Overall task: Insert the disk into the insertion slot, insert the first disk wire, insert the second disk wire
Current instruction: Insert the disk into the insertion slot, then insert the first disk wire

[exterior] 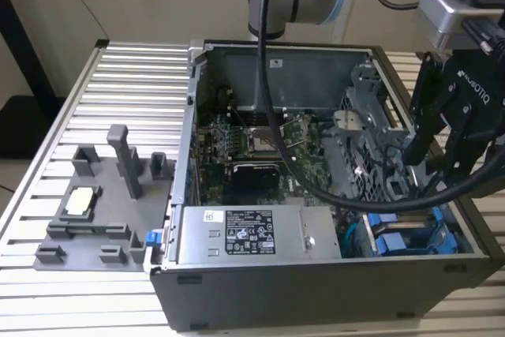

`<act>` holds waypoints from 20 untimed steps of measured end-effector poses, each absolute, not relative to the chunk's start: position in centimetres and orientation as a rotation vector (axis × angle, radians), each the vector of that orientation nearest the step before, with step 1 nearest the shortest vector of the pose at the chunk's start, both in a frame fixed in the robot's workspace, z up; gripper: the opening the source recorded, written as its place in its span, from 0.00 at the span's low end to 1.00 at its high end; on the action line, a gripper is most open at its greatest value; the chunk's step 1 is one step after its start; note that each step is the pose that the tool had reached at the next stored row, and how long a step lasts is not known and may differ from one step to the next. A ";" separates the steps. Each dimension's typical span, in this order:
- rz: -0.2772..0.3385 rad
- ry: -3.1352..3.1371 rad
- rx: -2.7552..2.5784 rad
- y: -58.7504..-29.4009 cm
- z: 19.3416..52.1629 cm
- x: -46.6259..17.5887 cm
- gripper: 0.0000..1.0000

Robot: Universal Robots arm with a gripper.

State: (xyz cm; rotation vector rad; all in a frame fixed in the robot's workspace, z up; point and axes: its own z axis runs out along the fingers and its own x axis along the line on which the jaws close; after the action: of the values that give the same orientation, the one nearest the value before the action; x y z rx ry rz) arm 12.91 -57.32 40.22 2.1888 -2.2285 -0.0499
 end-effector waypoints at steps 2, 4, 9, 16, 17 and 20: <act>-0.076 -2.241 2.203 -57.3 40.3 12.9 0.53; -0.107 -2.259 2.227 -57.3 40.3 12.9 0.53; -0.160 -2.290 2.272 -57.3 40.3 12.8 0.53; -0.071 -2.326 2.321 -57.3 40.3 12.6 0.53; -0.050 -2.333 2.333 -57.3 40.3 12.6 0.53; 0.013 -2.350 2.370 -57.3 40.3 12.6 0.53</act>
State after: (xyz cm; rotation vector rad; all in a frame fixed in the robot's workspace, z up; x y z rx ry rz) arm 12.59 -57.32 40.27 2.3696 -2.3504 0.0130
